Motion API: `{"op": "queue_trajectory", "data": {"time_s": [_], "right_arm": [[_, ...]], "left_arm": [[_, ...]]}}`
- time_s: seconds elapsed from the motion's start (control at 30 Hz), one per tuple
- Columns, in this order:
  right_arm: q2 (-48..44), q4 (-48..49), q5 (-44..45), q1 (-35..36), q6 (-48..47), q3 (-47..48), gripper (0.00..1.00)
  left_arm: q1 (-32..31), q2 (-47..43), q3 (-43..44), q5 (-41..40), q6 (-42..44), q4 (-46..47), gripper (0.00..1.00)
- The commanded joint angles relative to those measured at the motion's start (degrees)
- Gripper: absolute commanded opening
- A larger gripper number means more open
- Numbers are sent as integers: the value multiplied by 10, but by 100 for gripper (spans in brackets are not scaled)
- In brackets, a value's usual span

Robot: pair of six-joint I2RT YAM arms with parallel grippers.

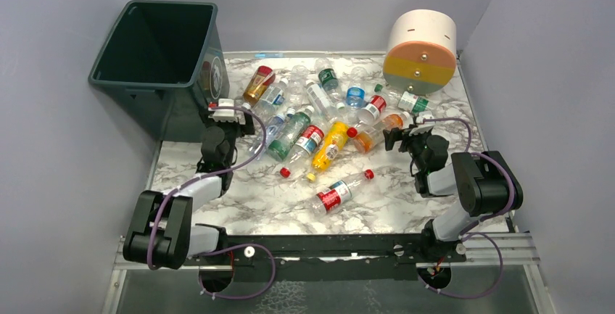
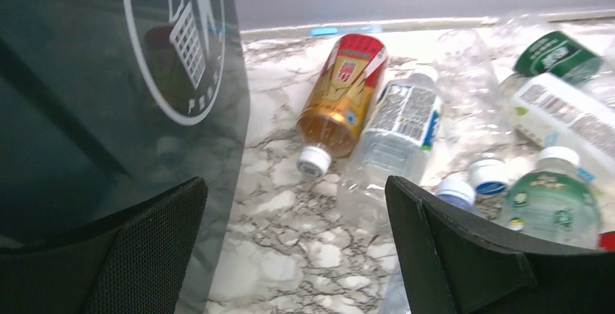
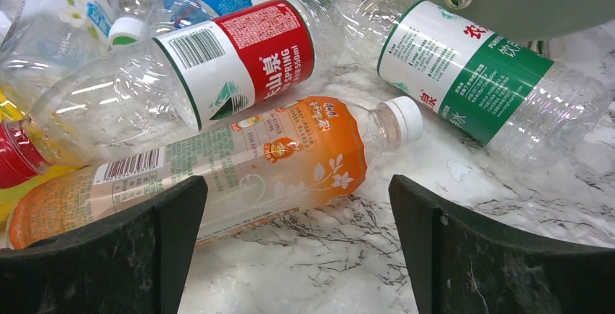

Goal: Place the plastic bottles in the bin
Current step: Pick up the plastic bottle at the center of the board.

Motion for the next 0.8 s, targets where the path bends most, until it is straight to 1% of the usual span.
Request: {"op": "queue_trajectory", "data": {"time_s": [0.0,0.07,0.13,0.3,0.47,0.57,0.63,0.7,0.77], "right_arm": [[2,11,-11,3,-5,4,99],[2,23,-17,2,-5,0,99],[-19,6,-26,2,-8,-1,99],[-138,-134,-45,3,-16,25,99],[-258,-269,-74,3,-23,54,99],[-331,-351,-77,3,3,80,99],[-366,-414,-81,2,28,108,99],[-391,-482,-76,3,65,148,99],[-403,-563,-65,2,113,197,99]], "left_arm": [[-15,-48,40,37,-30,-78,99],[-19,-70,54,47,-37,-98,99],[-22,-90,69,58,-50,-118,99],[-23,-132,108,94,-77,-171,99],[-24,-161,147,87,-120,-217,99],[-24,-163,190,28,-189,-299,99],[-24,-148,234,23,-202,-366,99],[-24,-121,282,59,-205,-424,99],[-24,-91,336,130,-208,-485,99]]}}
